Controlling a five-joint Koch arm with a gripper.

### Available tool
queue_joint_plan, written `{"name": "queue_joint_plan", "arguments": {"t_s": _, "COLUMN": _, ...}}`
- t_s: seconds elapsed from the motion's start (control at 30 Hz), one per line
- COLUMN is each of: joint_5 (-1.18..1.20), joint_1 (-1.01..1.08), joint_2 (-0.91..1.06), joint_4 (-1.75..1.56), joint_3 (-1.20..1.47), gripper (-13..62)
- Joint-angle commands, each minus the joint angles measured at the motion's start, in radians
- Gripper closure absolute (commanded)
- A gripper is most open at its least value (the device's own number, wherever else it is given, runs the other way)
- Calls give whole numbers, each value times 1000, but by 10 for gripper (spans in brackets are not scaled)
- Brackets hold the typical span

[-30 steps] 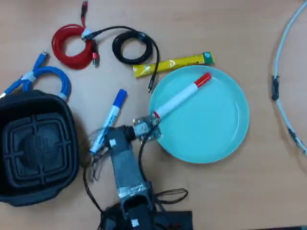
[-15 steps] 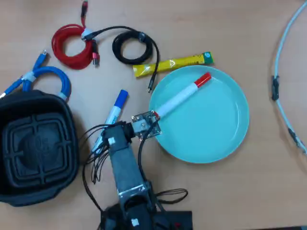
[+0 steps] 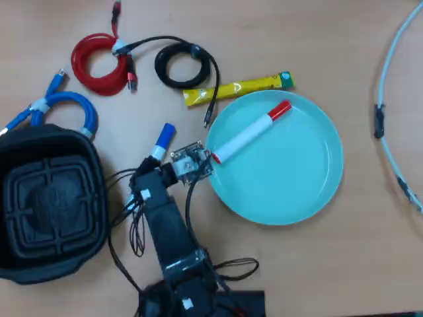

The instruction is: Pick up the blue pen and put it in the black bowl

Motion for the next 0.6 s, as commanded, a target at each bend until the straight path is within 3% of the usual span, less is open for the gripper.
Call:
{"name": "queue_joint_plan", "arguments": {"t_s": 0.0, "joint_5": -25, "joint_1": -12, "joint_2": -21, "joint_4": 6, "joint_3": -117, "gripper": 435}}
{"name": "queue_joint_plan", "arguments": {"t_s": 0.13, "joint_5": -21, "joint_1": -9, "joint_2": -25, "joint_4": 5, "joint_3": -89, "gripper": 351}}
{"name": "queue_joint_plan", "arguments": {"t_s": 0.37, "joint_5": -28, "joint_1": -14, "joint_2": -32, "joint_4": -3, "joint_3": -81, "gripper": 329}}
{"name": "queue_joint_plan", "arguments": {"t_s": 0.57, "joint_5": -58, "joint_1": -23, "joint_2": -115, "joint_4": -28, "joint_3": -106, "gripper": 257}}
